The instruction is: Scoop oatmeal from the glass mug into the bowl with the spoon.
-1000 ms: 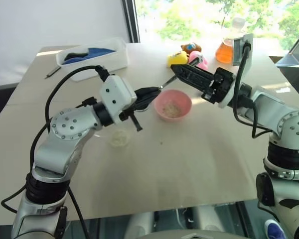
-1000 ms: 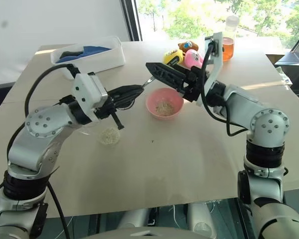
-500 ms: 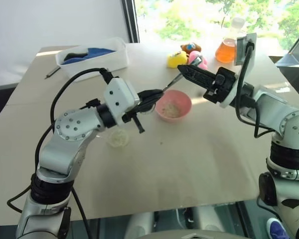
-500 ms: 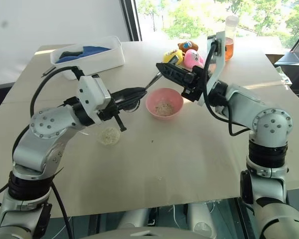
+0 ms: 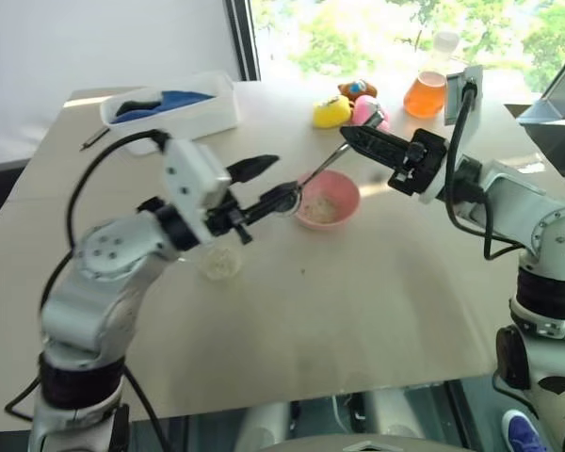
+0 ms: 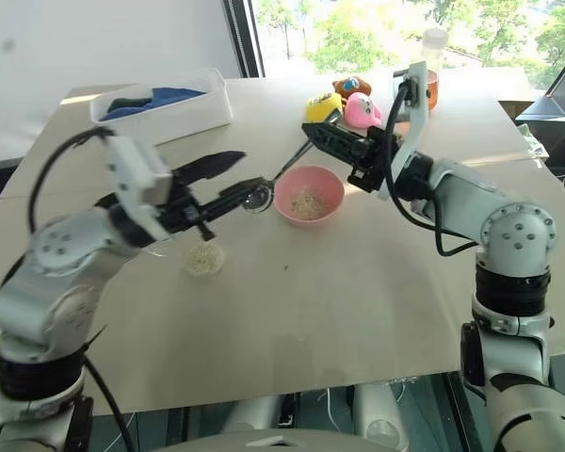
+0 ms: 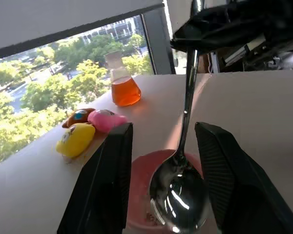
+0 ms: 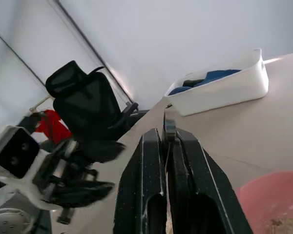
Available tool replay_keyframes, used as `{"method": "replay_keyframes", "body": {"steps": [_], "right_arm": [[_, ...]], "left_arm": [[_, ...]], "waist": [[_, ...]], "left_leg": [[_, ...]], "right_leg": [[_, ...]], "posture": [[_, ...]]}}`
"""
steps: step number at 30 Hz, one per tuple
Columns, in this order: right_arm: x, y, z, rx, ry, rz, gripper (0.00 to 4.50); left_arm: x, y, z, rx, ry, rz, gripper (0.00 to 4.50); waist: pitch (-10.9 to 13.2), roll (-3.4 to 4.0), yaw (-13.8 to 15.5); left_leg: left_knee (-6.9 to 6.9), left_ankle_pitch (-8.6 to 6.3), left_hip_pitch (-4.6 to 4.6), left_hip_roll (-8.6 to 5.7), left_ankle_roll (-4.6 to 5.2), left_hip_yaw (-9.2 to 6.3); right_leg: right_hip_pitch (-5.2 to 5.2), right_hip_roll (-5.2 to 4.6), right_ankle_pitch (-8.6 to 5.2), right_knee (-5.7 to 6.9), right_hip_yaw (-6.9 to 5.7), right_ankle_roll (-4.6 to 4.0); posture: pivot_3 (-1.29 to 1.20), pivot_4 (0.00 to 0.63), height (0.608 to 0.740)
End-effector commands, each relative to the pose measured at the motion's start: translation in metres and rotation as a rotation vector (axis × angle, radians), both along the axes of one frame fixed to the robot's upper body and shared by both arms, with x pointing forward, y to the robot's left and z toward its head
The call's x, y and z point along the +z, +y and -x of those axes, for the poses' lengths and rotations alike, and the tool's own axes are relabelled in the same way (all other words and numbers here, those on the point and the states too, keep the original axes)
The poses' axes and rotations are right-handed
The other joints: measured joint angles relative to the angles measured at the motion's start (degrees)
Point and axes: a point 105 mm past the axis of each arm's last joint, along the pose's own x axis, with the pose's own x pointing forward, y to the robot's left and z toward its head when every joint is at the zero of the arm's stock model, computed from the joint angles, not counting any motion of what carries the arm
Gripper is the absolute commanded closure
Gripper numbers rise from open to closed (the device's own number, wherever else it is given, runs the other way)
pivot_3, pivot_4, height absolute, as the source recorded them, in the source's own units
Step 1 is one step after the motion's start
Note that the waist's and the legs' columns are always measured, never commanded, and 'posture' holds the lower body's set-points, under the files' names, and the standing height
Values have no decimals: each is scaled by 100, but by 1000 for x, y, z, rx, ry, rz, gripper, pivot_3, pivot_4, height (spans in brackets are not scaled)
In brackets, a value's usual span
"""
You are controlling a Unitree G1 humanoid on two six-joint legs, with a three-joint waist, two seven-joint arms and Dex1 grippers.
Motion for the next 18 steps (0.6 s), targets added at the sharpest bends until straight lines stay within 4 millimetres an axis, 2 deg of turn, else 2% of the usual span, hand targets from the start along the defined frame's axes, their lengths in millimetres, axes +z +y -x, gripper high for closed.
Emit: {"method": "replay_keyframes", "body": {"steps": [1,4,10,15,18], "right_arm": [[17,-26,-3,-66,-30,-66,4500],[12,-44,-9,-128,9,-60,4500],[-7,-71,-20,-221,79,1,4500],[-7,-74,-23,-223,84,15,4500],[-6,-73,-24,-219,82,21,4500]], "left_arm": [[15,37,13,162,-35,119,2348],[0,68,25,292,0,195,2348],[-63,97,59,450,173,165,2348],[-92,109,72,519,219,151,2348],[-105,117,73,552,217,108,2348]], "waist": [[0,0,6],[0,0,9],[-1,0,15],[-1,0,55],[0,1,47]], "left_leg": [[1,0,0,0,0,0],[2,0,1,-1,0,4],[1,-1,0,0,1,19],[2,-13,8,1,23,22],[0,-16,42,5,27,27]], "right_leg": [[0,0,0,0,0,0],[2,-1,0,-3,4,0],[2,-2,0,-14,40,-1],[8,-3,-1,-15,48,-4],[39,-2,-9,-16,54,-24]], "posture": [[0,150,740],[0,150,740],[0,150,740],[0,150,740],[0,150,740]]}}
